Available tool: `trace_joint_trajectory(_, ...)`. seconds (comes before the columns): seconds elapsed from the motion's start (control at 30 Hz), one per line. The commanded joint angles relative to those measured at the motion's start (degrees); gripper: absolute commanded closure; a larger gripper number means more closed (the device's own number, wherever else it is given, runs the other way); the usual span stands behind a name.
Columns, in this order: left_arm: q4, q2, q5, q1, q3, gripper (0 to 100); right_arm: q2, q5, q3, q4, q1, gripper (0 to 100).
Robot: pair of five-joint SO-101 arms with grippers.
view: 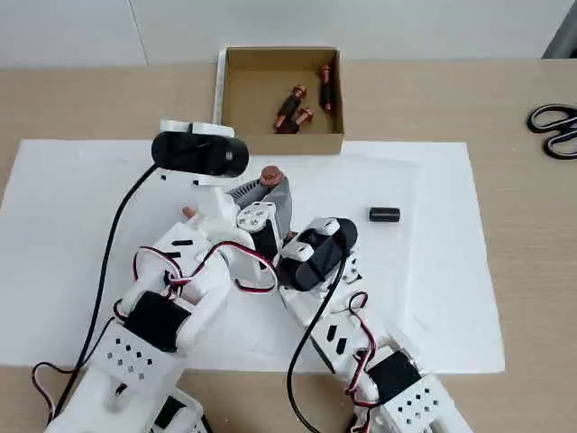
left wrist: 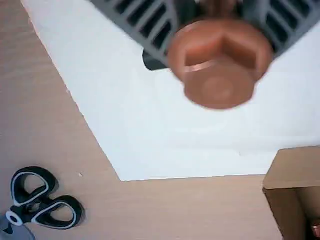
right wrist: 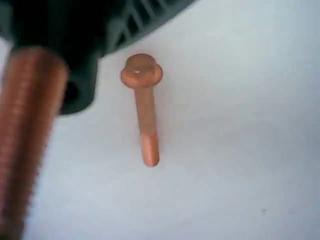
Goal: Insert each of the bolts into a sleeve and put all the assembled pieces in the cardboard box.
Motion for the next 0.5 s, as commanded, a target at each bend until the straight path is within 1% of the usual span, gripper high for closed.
trace_joint_trajectory(0.0,0.2,-0.6,0.2,-0.1,-0.4,99,-1.4,0.4,-0.9,-1.3,0.0,99.5)
trace_joint_trajectory(0.1,0.1,-0.6,0.1,-0.2,-1.6,99,-1.4,0.4,-0.9,-1.3,0.0,99.5)
trace_joint_trajectory(0.3,0.2,-0.5,0.1,-2.5,-3.0,99,-1.4,0.4,-0.9,-1.3,0.0,99.5)
trace_joint_trajectory(0.47,0.1,-0.2,0.1,-2.2,-3.0,99,-1.4,0.4,-0.9,-1.3,0.0,99.5)
